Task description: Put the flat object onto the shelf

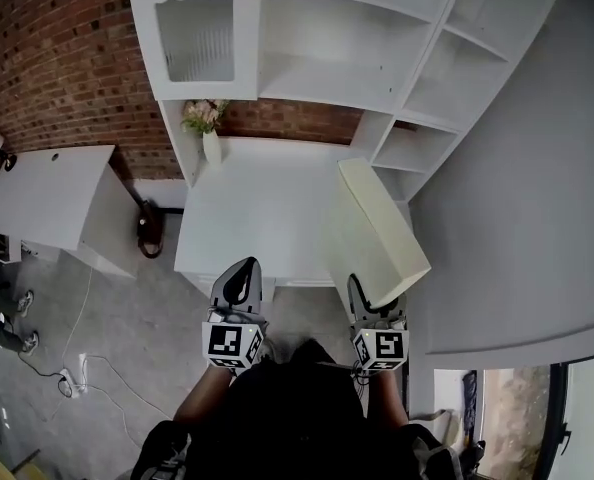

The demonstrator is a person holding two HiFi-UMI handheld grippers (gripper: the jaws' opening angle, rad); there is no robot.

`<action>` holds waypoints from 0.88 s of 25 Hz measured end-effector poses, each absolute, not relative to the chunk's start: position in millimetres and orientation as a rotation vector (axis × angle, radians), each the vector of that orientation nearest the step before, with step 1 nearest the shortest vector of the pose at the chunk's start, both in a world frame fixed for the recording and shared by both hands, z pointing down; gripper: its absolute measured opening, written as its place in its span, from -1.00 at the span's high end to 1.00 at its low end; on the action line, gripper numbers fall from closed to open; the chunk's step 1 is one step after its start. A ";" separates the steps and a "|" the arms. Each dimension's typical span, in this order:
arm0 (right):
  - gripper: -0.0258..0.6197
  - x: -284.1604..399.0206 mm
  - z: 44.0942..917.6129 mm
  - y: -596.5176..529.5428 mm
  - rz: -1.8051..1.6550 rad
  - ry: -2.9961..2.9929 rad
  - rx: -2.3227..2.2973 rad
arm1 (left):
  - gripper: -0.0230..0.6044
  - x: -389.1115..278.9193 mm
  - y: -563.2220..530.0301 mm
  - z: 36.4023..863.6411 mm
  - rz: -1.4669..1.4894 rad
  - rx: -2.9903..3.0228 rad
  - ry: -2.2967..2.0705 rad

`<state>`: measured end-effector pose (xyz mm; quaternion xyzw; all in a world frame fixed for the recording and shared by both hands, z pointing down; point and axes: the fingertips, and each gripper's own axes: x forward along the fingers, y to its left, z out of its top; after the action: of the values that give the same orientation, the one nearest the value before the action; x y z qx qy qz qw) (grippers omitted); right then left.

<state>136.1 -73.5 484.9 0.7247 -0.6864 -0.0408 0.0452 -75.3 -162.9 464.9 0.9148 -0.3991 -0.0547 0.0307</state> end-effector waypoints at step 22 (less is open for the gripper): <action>0.03 159.8 344.8 -248.5 -0.917 -1.652 1.835 | 0.90 -62.9 -245.6 453.9 -0.177 2.810 -1.295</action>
<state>159.8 -248.5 344.8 0.6745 -0.6070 -0.3369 0.2511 -62.9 -245.6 453.9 0.9065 -0.4177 -0.0572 0.0215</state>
